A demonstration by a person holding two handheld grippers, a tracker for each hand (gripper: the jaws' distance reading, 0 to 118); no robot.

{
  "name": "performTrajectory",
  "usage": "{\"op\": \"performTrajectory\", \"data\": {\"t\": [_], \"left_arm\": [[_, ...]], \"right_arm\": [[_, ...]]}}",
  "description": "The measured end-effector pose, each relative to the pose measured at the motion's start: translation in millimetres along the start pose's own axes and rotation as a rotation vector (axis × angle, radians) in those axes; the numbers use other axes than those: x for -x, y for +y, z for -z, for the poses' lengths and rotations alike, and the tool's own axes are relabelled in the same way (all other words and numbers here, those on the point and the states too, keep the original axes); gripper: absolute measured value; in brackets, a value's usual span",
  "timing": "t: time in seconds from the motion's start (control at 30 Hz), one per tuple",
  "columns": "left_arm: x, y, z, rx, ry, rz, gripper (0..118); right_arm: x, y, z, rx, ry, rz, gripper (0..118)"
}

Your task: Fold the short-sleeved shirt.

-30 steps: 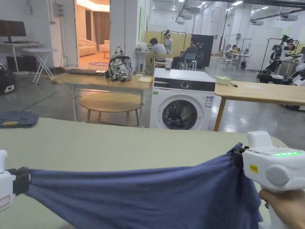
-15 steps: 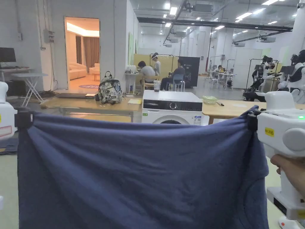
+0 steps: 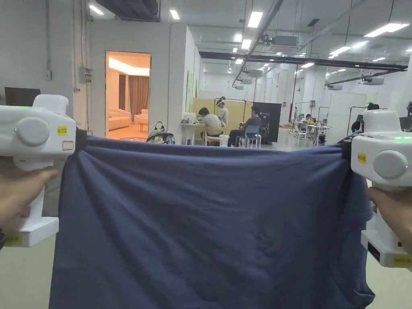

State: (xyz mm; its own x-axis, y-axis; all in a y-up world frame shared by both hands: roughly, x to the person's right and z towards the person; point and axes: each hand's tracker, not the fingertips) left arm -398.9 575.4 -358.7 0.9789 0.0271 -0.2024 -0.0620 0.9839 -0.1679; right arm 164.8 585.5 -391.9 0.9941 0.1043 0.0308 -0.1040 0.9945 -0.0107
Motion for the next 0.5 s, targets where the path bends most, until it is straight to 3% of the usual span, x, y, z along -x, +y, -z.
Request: {"op": "performTrajectory", "data": {"t": [0.23, 0.5], "left_arm": [[2, 24, 59, 0.002, 0.041, -0.020, 0], [-11, 54, 102, -0.025, 0.089, -0.028, 0]], "right_arm": [[14, 20, 59, 0.000, -0.008, 0.061, 3], [31, 34, 108, -0.039, -0.026, 0.052, 3]]}}
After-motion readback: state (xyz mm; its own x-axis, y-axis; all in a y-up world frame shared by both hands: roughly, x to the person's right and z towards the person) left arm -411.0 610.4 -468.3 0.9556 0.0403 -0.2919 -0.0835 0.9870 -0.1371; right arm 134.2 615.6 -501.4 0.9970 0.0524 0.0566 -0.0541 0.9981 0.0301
